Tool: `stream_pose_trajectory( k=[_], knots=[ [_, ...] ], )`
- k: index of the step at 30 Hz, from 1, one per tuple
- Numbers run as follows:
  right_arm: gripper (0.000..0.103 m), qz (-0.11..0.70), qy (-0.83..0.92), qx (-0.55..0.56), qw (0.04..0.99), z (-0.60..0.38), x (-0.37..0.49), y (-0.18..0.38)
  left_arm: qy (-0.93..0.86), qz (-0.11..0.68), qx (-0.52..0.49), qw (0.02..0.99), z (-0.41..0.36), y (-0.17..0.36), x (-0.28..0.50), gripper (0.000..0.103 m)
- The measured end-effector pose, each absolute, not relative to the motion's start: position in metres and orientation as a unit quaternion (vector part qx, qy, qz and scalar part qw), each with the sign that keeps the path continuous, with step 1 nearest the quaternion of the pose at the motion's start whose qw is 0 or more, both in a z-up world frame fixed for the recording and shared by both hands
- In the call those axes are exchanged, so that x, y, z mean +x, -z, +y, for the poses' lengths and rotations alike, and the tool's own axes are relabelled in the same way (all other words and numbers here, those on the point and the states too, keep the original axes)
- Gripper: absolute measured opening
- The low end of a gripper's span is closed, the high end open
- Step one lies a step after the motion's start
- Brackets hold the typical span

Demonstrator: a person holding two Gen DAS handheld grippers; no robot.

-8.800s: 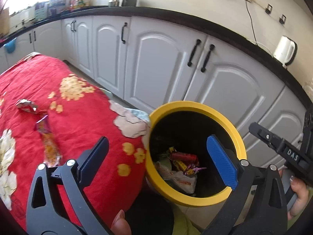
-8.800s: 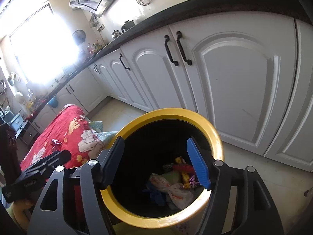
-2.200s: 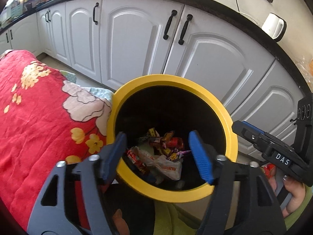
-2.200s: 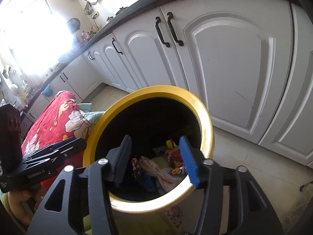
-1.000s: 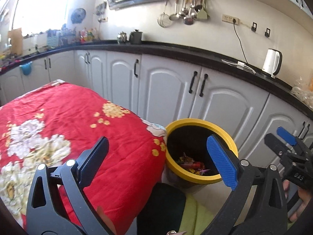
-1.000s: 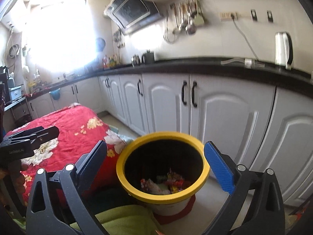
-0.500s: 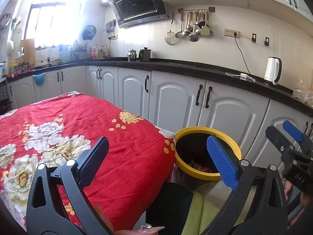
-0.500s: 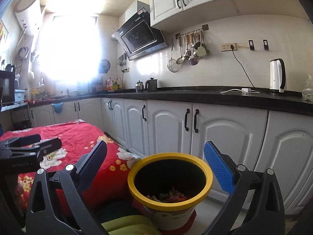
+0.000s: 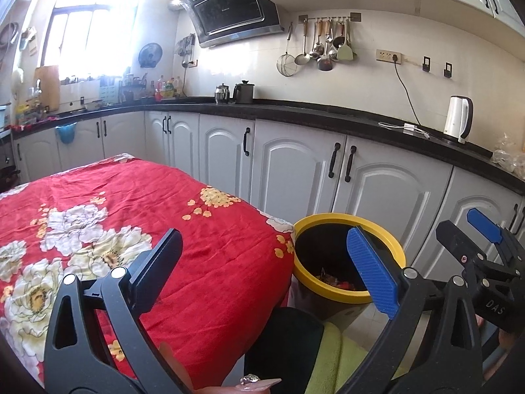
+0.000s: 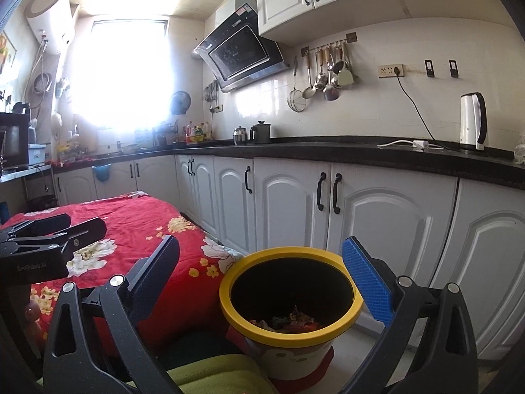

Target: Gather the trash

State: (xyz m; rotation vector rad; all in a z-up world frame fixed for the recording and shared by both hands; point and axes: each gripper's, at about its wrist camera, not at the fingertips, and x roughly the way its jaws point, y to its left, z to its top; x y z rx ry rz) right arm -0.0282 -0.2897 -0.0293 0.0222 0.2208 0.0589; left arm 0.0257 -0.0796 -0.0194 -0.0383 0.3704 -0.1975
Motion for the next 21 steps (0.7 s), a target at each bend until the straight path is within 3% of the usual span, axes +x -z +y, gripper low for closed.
stream_pose_trajectory(
  k=[21],
  knots=[
    [0.097, 0.116, -0.027, 0.017, 0.993, -0.2909, -0.0261, 0.0317, 0.096, 0.184, -0.020, 0.978, -0.0786, 0.0188, 0.0268, 0.092]
  ],
)
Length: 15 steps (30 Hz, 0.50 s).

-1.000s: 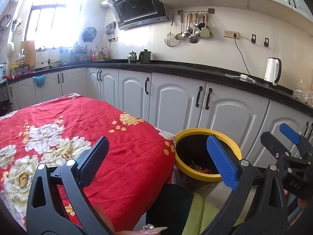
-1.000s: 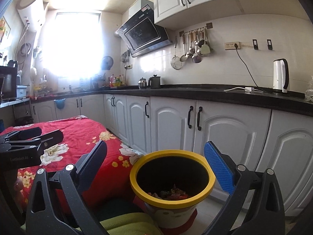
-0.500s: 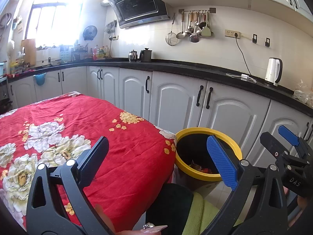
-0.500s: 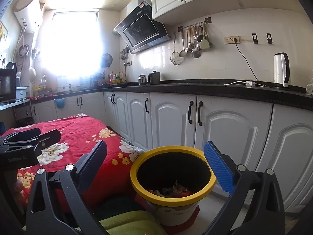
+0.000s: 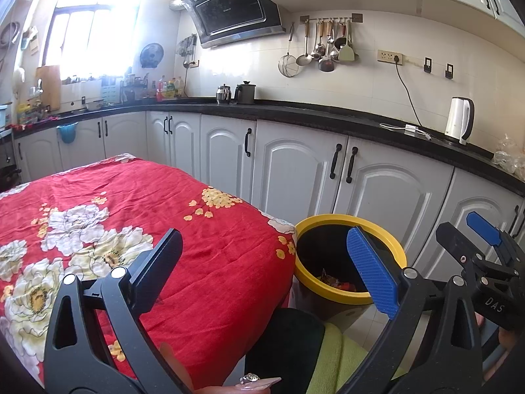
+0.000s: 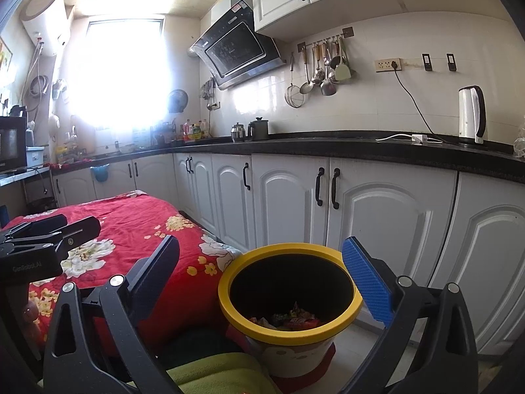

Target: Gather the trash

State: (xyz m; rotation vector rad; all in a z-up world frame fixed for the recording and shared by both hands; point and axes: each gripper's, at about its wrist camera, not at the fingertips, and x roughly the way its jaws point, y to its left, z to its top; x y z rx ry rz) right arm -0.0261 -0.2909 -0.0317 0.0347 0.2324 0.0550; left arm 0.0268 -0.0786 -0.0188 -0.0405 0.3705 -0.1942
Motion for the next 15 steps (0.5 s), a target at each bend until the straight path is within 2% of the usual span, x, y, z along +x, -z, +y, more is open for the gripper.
stream_pose_trajectory(
  k=[15],
  knots=[
    [0.097, 0.116, -0.029, 0.017, 0.993, -0.2899, -0.0258, 0.0316, 0.096, 0.183, -0.020, 0.978, -0.0785, 0.0188, 0.0268, 0.092]
  ],
)
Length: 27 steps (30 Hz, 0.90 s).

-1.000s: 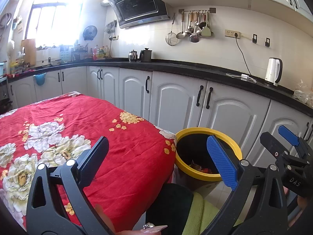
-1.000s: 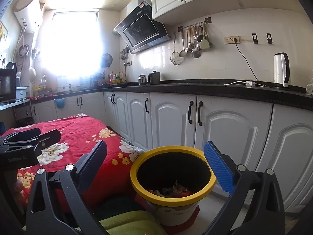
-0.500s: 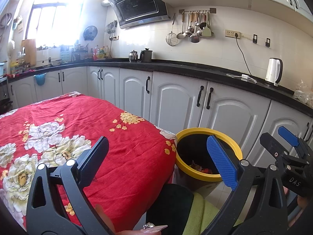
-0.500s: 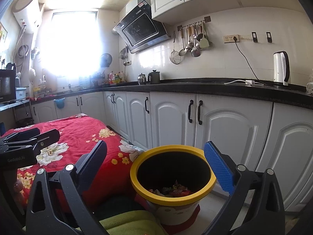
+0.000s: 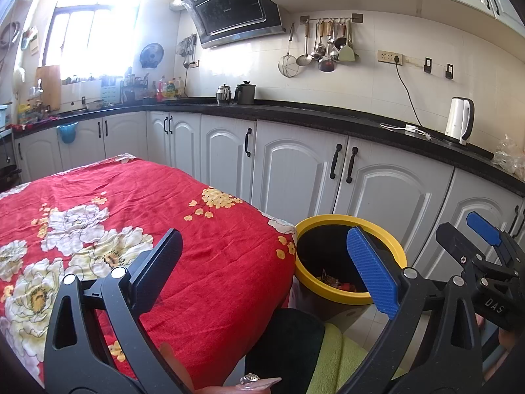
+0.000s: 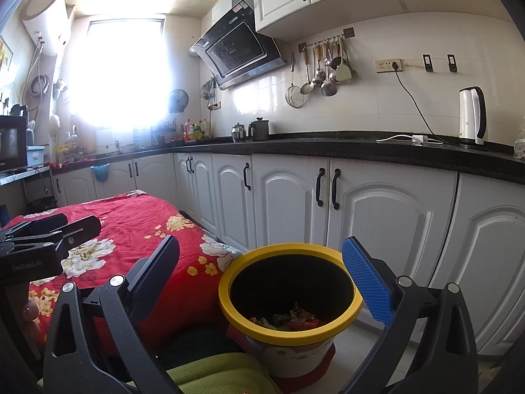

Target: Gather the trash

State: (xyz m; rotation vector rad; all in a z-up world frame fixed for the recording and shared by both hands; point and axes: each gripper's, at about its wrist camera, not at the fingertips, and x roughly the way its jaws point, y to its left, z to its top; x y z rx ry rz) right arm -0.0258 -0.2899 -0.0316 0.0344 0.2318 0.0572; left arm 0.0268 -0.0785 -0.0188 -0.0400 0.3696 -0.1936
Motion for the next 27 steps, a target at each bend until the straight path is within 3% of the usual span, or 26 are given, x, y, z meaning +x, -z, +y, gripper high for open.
stream_pose_trajectory(
  k=[21, 27],
  knots=[
    [0.097, 0.134, -0.048, 0.004, 0.990, -0.280, -0.019, 0.035, 0.099, 0.200, -0.024, 0.974, -0.073, 0.023, 0.032, 0.092],
    [0.097, 0.148, -0.127, 0.013, 0.981, -0.230, 0.007, 0.013, 0.047, 0.235, -0.066, 0.969, -0.008, 0.011, 0.035, 0.092]
  ],
)
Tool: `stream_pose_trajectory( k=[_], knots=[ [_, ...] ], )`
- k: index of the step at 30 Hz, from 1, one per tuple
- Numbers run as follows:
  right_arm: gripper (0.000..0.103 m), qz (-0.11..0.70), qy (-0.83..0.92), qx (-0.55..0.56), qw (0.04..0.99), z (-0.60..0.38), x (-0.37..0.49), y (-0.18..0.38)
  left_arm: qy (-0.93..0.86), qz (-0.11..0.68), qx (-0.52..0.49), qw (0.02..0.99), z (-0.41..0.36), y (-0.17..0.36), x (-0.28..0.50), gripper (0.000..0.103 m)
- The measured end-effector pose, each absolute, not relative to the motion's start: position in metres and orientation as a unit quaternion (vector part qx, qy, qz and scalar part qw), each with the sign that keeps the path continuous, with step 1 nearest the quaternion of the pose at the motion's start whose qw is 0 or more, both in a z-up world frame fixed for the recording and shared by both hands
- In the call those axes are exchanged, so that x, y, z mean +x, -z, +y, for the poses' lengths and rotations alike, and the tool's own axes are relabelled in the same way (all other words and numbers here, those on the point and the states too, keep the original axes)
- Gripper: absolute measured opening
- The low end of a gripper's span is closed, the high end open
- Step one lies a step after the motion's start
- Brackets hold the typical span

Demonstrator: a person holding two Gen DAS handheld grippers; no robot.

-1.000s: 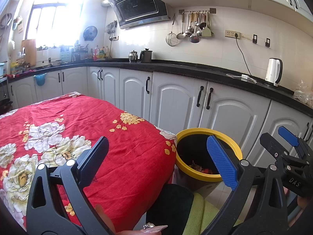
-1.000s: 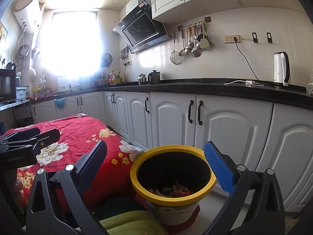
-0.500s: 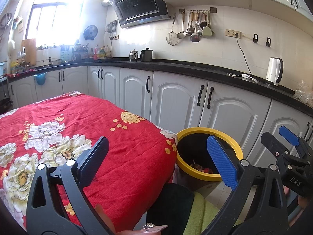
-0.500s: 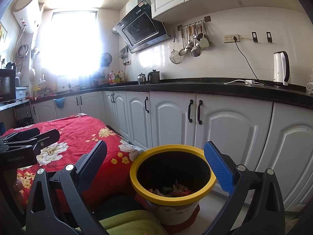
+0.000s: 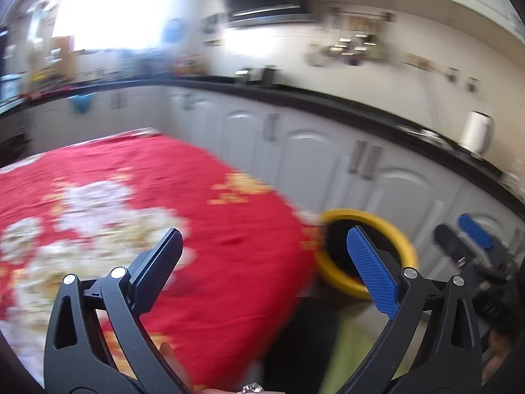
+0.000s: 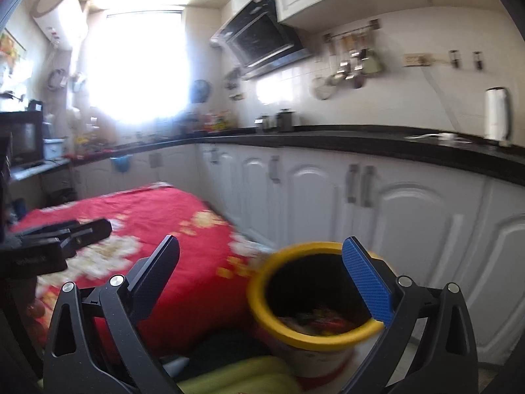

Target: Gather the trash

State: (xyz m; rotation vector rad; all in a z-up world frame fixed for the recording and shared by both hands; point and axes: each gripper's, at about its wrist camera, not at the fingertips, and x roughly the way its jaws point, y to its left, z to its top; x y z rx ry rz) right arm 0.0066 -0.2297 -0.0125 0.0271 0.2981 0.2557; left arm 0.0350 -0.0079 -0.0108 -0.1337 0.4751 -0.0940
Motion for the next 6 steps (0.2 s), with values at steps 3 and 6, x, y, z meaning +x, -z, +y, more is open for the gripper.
stream_pose_trajectory(
  k=[3, 6],
  knots=[
    [0.097, 0.175, -0.233, 0.000, 0.957, -0.149, 0.032, 0.000, -0.076, 0.260, -0.073, 0.960, 0.085, 0.013, 0.024, 0.092],
    [0.097, 0.235, -0.356, -0.034, 0.904, -0.029, 0.050, 0.001, -0.219, 0.288, -0.087, 0.928, 0.176, 0.021, 0.008, 0.092]
  ],
)
